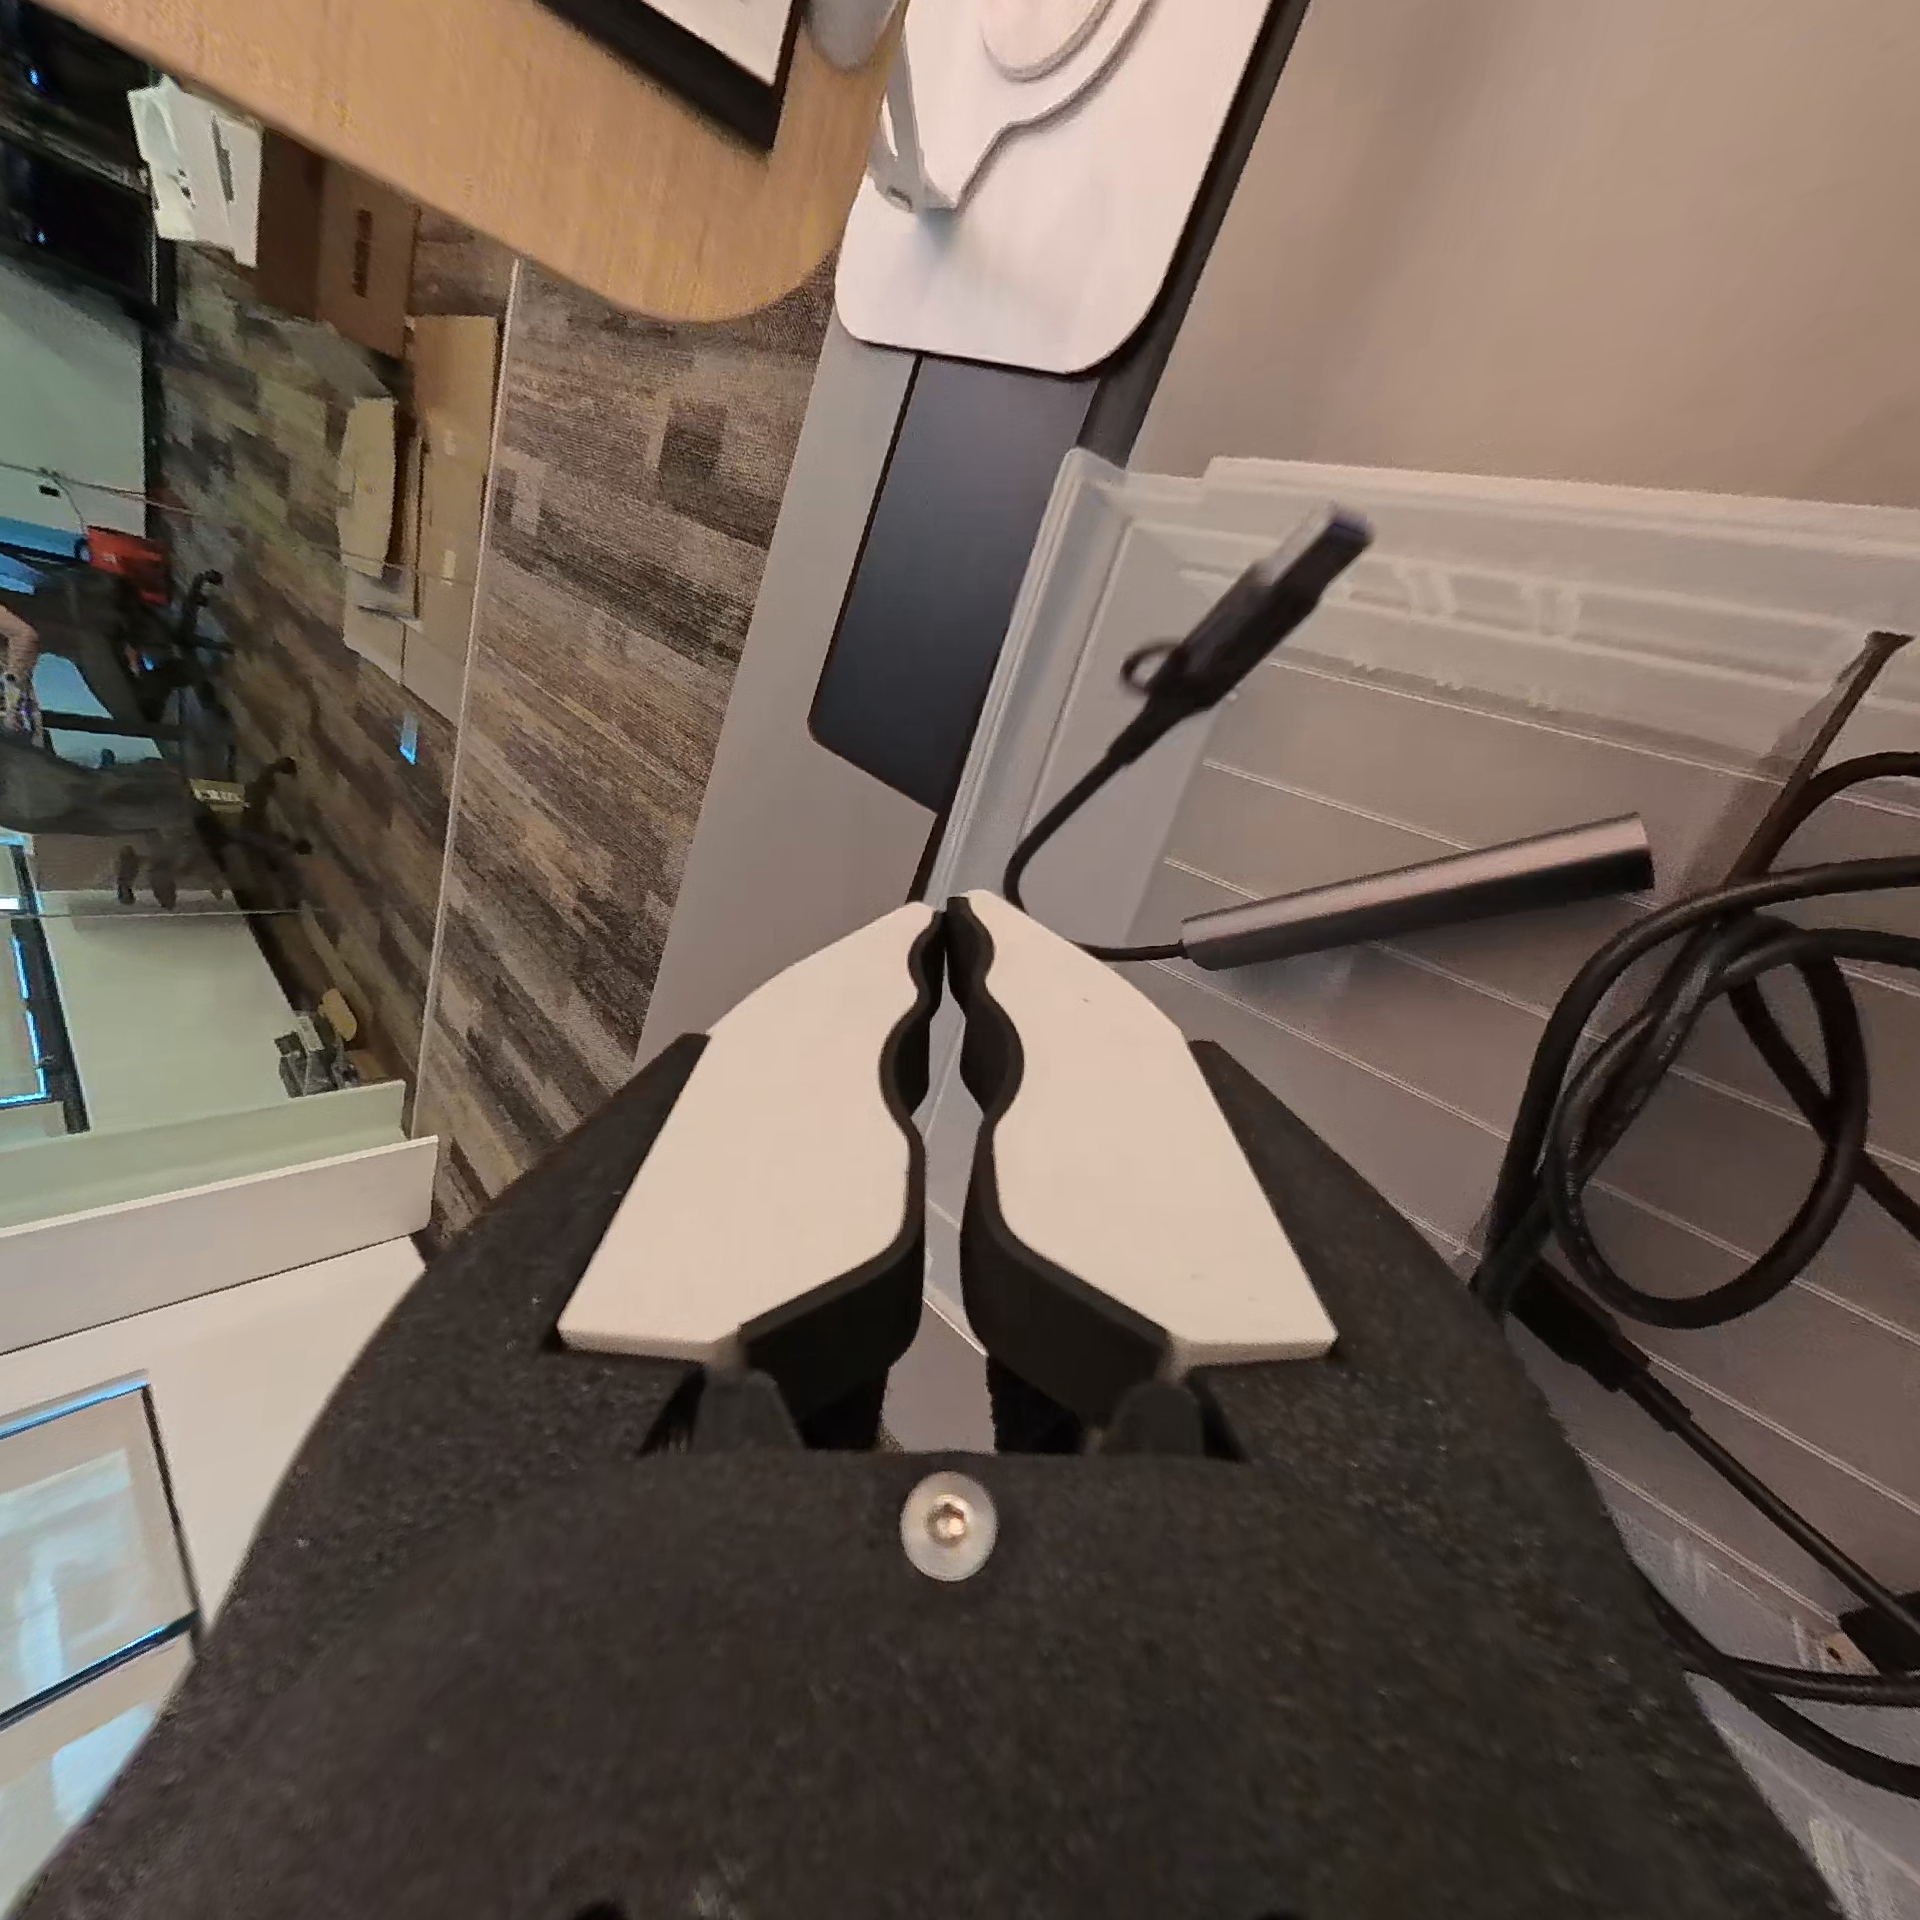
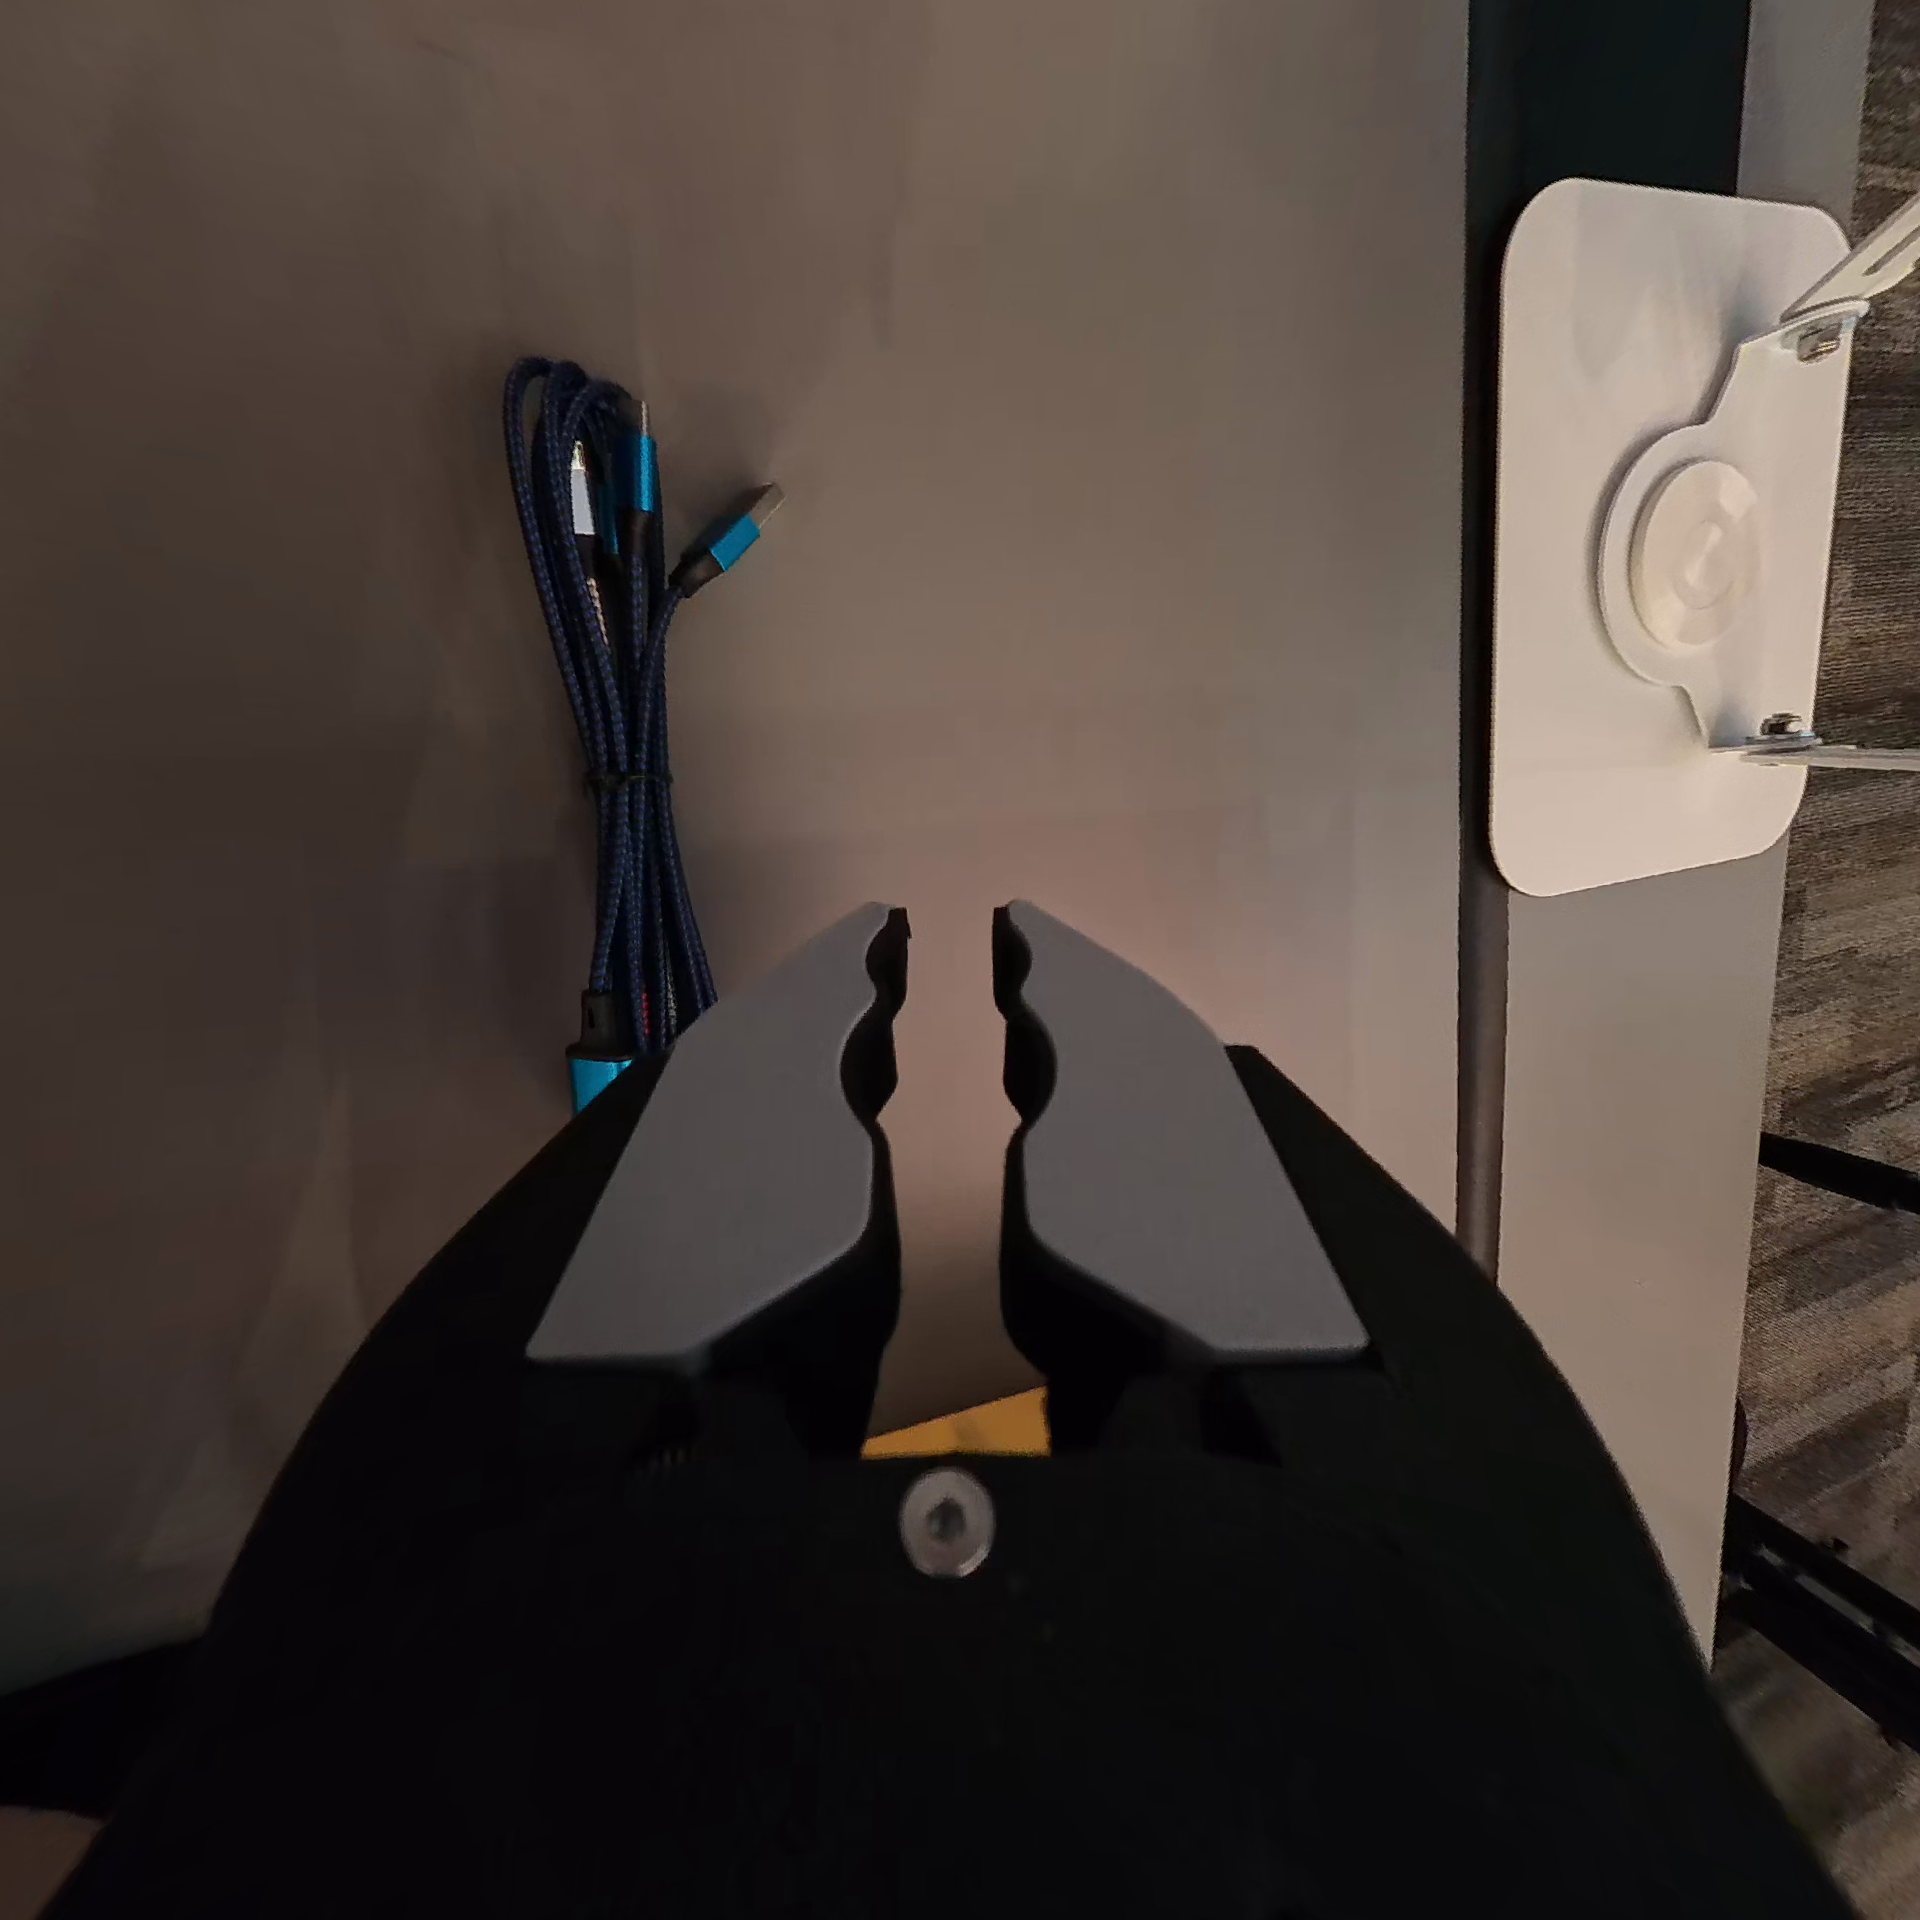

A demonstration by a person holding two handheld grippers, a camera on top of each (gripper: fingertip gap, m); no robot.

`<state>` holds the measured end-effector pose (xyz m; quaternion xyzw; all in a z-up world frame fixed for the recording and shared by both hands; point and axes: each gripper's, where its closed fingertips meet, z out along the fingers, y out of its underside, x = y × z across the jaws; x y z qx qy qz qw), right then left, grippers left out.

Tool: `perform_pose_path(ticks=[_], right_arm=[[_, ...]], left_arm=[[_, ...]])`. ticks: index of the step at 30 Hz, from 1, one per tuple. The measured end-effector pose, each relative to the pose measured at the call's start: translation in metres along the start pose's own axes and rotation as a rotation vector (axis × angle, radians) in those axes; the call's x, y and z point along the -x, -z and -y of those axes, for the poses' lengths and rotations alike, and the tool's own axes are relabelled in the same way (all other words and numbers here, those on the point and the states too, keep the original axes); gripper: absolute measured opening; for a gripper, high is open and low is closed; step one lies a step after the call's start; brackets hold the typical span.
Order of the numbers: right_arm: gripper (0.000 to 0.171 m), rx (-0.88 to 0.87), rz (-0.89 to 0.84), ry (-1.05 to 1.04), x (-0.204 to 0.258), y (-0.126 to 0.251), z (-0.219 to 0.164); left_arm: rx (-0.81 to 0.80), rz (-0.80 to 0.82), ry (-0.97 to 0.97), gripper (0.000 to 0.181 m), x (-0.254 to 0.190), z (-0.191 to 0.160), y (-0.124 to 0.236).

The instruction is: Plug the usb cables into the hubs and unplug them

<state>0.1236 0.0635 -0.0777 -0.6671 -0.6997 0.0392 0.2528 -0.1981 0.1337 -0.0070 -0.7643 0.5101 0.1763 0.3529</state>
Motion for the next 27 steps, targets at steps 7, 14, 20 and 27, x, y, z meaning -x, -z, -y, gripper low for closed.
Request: perform_pose_path(ticks=[7,14,20,27], right_arm=[[0.016,-0.020,-0.011,0.000,-0.001,0.006,0.002],[0.016,-0.007,-0.006,0.003,-0.001,0.003,0.001],[0.016,-0.004,-0.003,0.006,0.000,0.002,0.000],[0.016,0.003,0.001,0.006,0.000,0.001,-0.002]], left_arm=[[0.085,-0.034,0.056,0.000,-0.012,-0.022,-0.022],[0.056,-0.039,0.102,0.039,-0.022,-0.029,-0.045],[-0.077,-0.032,-0.051,0.033,-0.032,-0.006,-0.061],[-0.135,-0.096,-0.151,0.023,-0.036,0.006,-0.071]])
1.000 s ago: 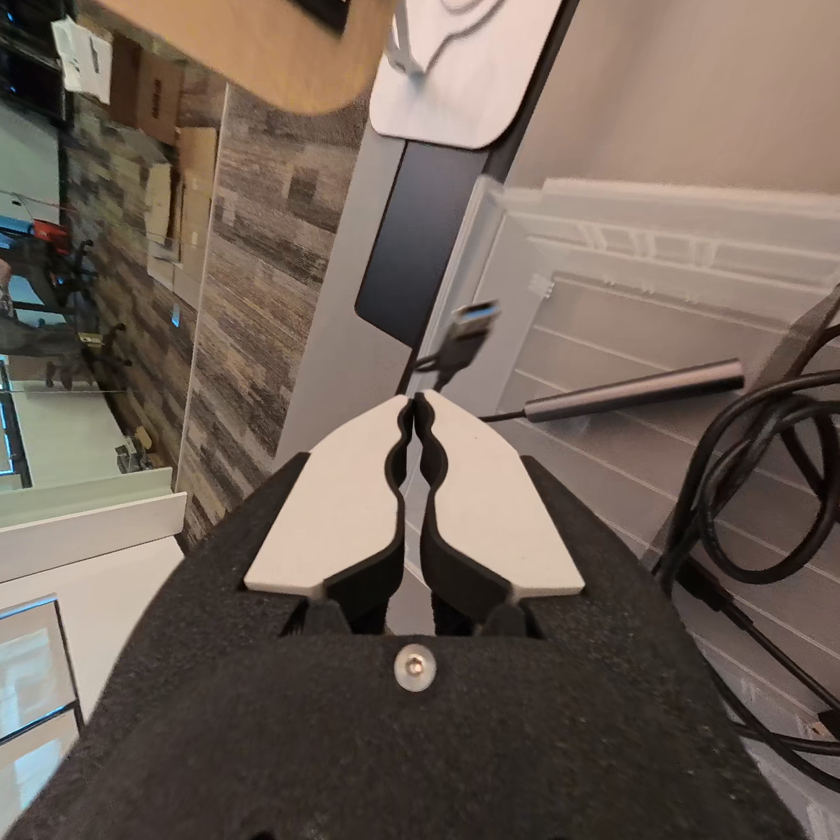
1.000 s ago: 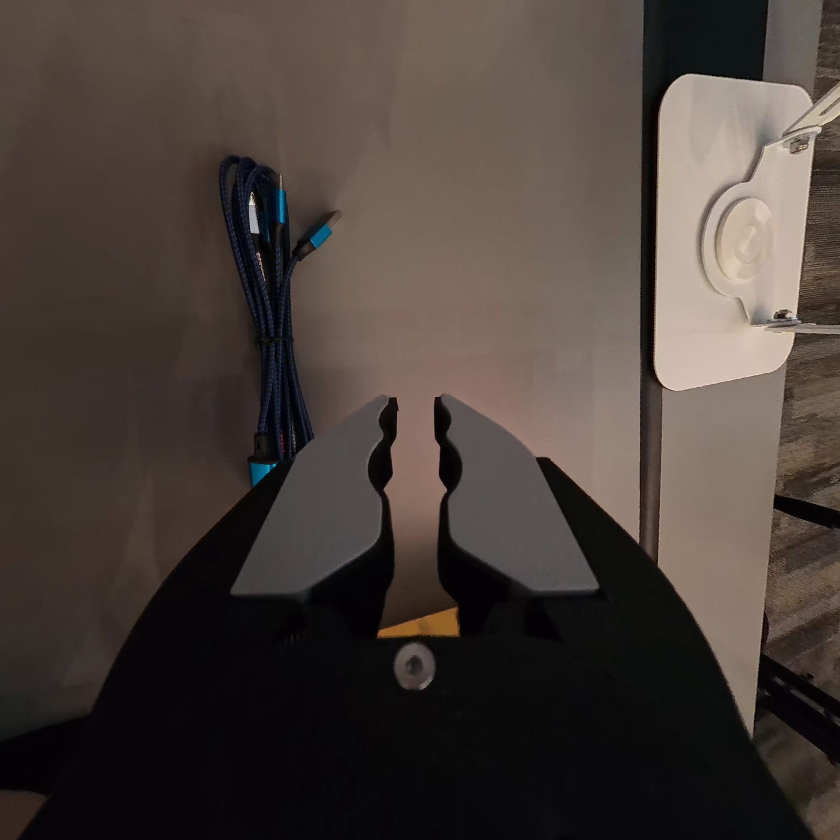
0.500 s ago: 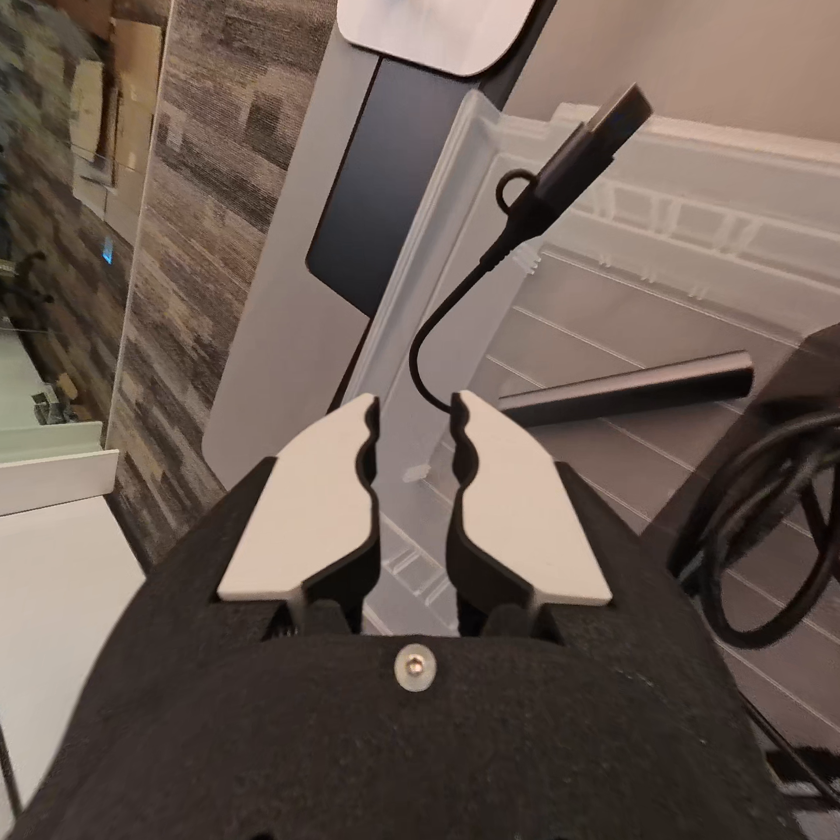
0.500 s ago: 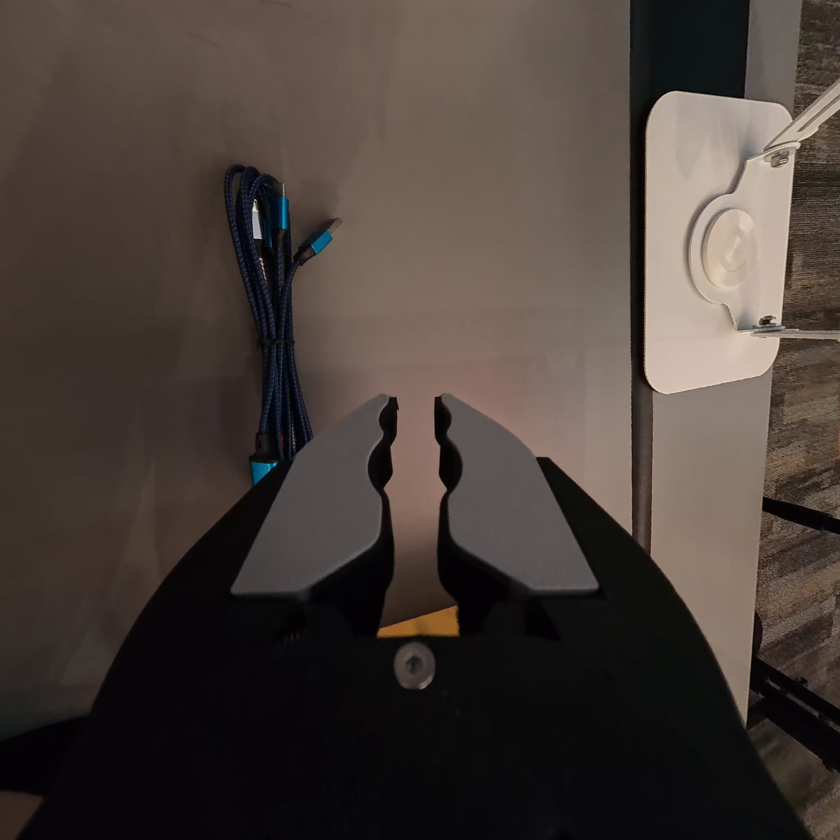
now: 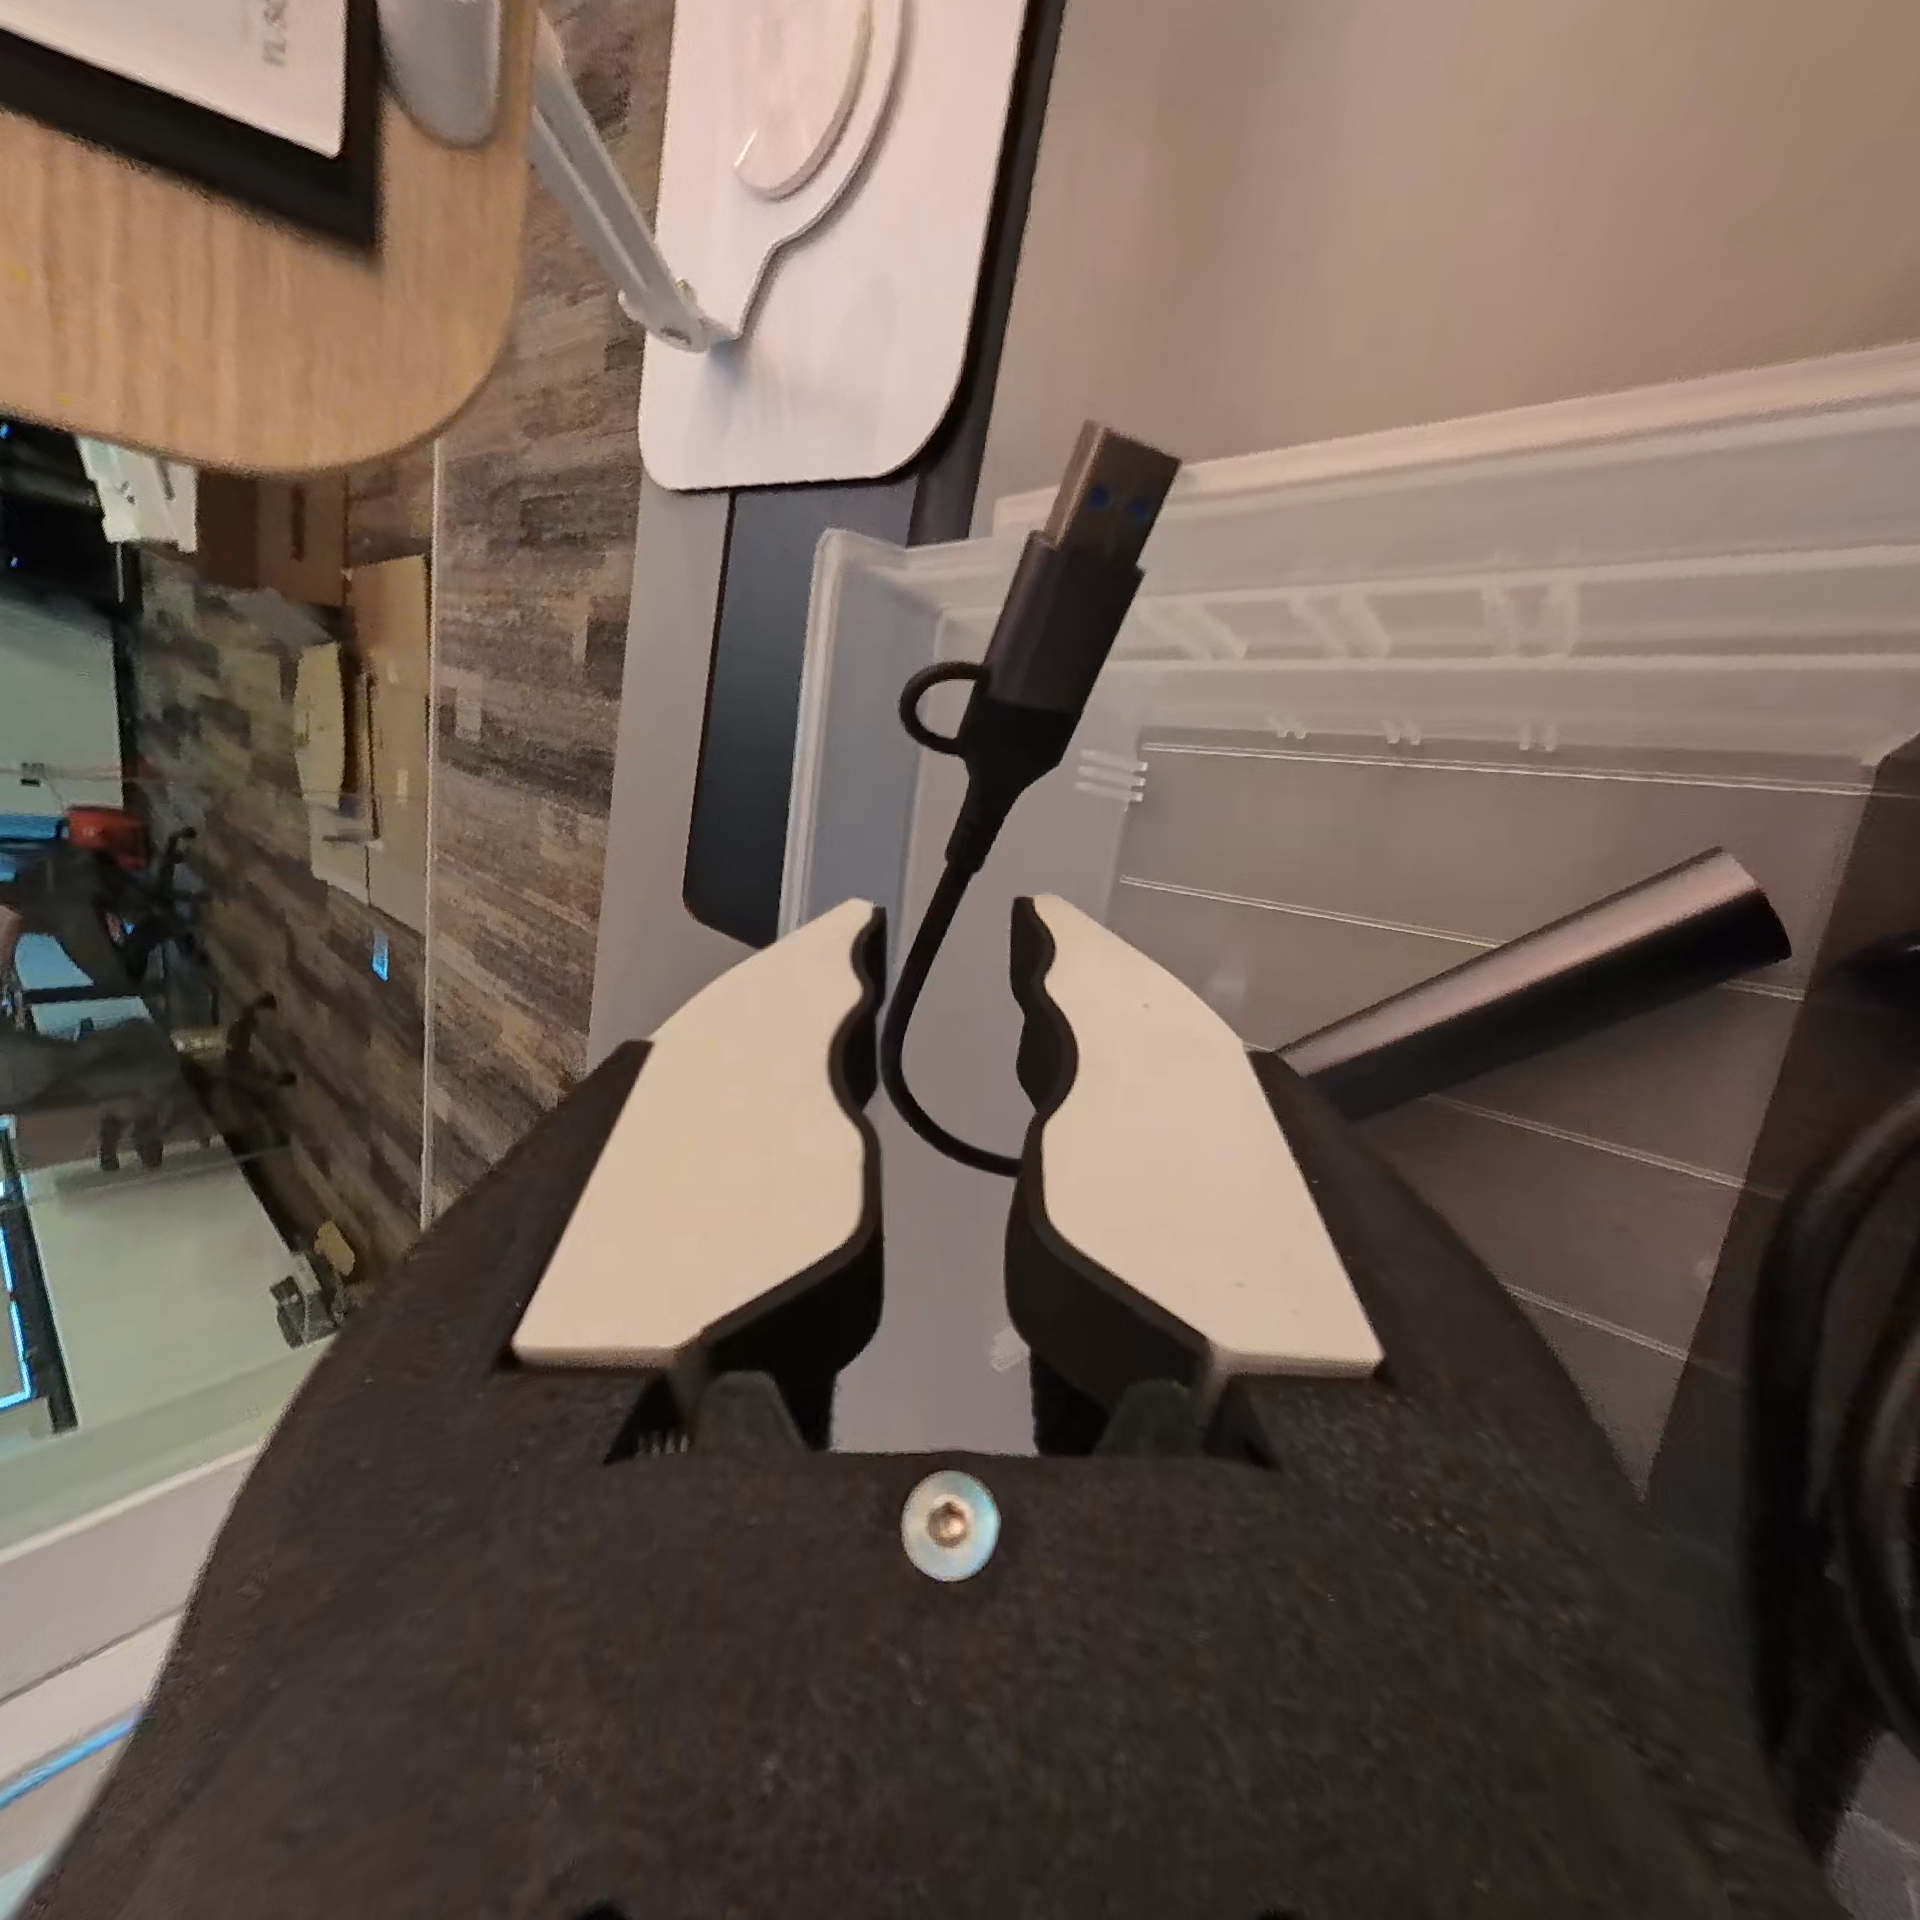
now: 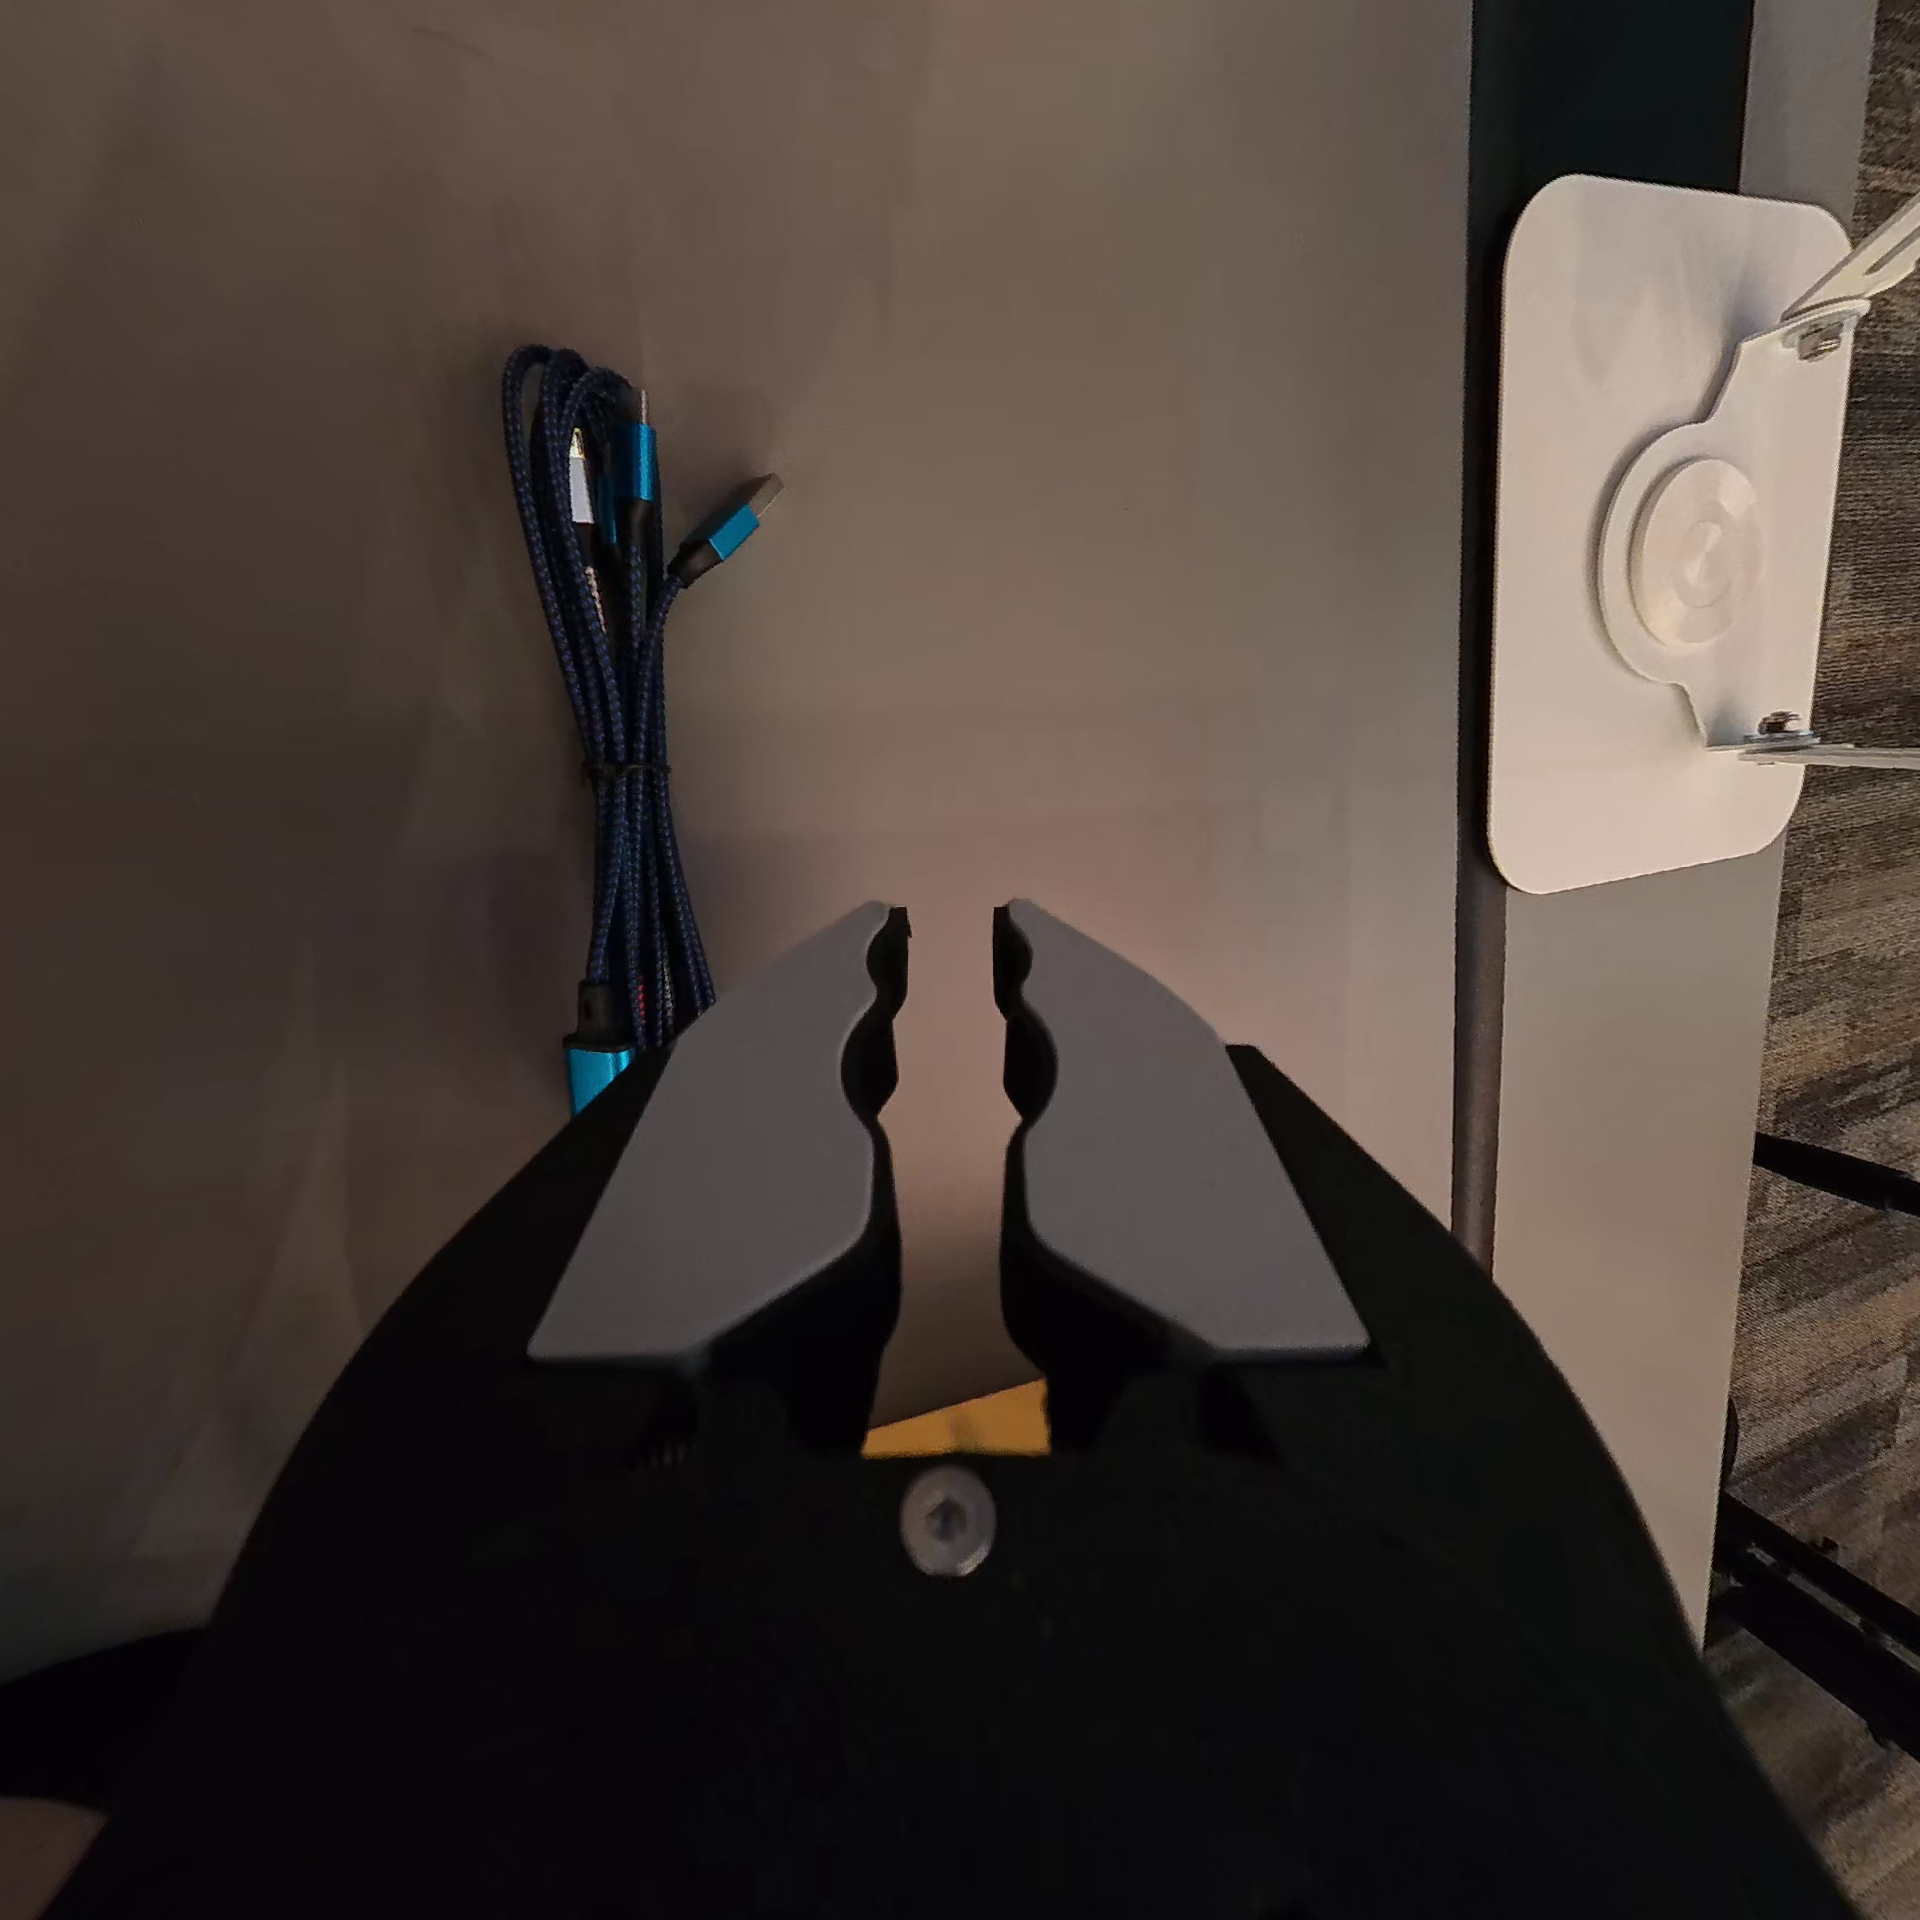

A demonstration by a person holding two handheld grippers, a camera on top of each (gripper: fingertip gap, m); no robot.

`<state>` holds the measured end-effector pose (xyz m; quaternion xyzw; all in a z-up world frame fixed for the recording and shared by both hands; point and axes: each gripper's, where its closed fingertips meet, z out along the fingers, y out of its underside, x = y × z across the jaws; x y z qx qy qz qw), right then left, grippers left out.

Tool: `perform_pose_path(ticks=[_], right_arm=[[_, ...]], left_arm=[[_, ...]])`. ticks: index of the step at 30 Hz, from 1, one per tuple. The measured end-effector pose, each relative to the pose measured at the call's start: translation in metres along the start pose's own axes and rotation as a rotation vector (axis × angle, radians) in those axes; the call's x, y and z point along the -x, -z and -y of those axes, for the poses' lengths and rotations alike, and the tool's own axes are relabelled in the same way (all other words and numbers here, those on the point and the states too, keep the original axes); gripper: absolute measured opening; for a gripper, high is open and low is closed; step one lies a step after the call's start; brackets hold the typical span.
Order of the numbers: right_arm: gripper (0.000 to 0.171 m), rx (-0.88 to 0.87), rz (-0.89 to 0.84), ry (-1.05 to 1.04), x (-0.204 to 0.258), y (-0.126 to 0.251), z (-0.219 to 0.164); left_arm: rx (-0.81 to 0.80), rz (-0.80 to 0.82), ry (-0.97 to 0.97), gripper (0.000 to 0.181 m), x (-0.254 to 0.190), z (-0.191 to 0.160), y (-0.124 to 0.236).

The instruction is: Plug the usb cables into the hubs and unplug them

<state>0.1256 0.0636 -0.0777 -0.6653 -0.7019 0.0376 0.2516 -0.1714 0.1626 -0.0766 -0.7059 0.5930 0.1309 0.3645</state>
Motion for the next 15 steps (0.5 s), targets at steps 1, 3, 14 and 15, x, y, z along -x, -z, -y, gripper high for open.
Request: perform_pose_path(ticks=[1,3,14,15], right_arm=[[0.016,0.001,0.000,0.001,0.000,0.000,0.000],[0.016,0.004,0.001,0.002,0.000,0.000,0.000],[0.016,0.002,0.006,0.012,0.002,0.001,0.000],[0.016,0.003,0.007,0.013,0.002,0.001,0.000]], left_arm=[[0.000,-0.007,-0.013,0.022,0.000,0.001,-0.001],[0.009,-0.025,-0.031,0.022,-0.002,0.001,-0.005],[0.032,0.006,-0.060,0.006,0.005,-0.003,-0.009],[0.037,0.016,-0.060,0.005,0.006,-0.004,-0.007]])
